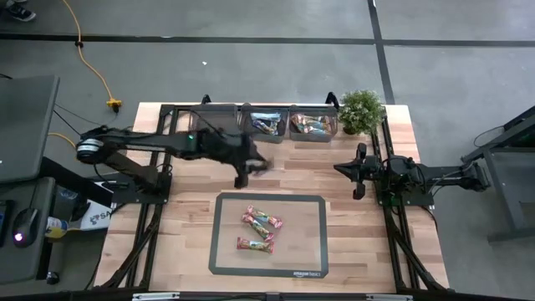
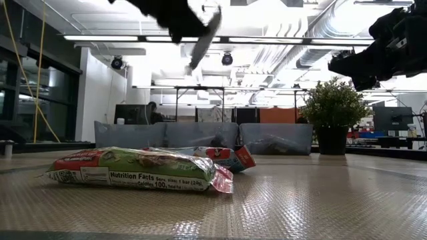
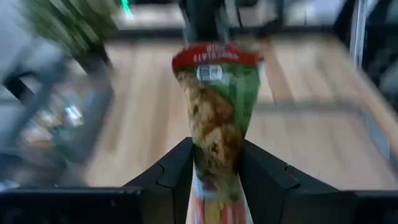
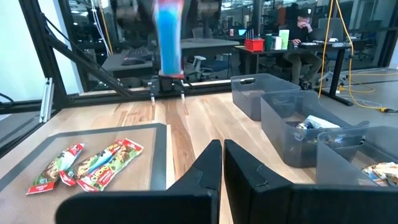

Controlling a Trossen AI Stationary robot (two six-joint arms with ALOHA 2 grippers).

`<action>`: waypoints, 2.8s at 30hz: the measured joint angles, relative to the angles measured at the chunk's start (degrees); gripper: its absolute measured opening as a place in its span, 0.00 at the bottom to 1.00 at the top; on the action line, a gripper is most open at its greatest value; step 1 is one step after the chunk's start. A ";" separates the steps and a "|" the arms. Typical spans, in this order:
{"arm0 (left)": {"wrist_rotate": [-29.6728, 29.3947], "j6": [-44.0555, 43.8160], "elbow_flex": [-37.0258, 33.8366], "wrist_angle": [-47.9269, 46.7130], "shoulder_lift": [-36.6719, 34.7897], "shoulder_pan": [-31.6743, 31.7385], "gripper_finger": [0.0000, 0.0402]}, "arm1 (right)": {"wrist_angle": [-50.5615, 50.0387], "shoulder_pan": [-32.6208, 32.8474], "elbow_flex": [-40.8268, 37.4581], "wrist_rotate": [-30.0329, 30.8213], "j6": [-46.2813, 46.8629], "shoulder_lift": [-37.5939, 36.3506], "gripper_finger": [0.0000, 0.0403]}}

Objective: Pick and place Granola Bars by type
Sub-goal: Put the red granola bar into the left black bin

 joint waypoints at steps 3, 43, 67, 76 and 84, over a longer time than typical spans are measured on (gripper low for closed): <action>0.30 -2.11 0.00 2.89 -4.41 2.07 0.30 | -0.11 0.01 0.00 0.01 0.00 0.07 0.00; -24.28 0.77 -0.13 -7.08 -17.61 31.00 0.30 | 0.08 0.01 0.00 0.24 0.00 0.13 0.00; -7.64 35.72 -9.31 -27.15 -1.93 44.45 0.30 | 0.08 0.02 0.00 0.22 0.00 0.14 0.00; -8.72 36.64 -9.09 -26.78 0.87 44.45 0.30 | 0.08 0.02 0.00 0.22 0.00 0.16 0.00; -0.21 35.19 -3.87 -30.85 0.87 44.45 0.30 | 0.08 0.02 0.00 0.22 0.00 0.15 0.00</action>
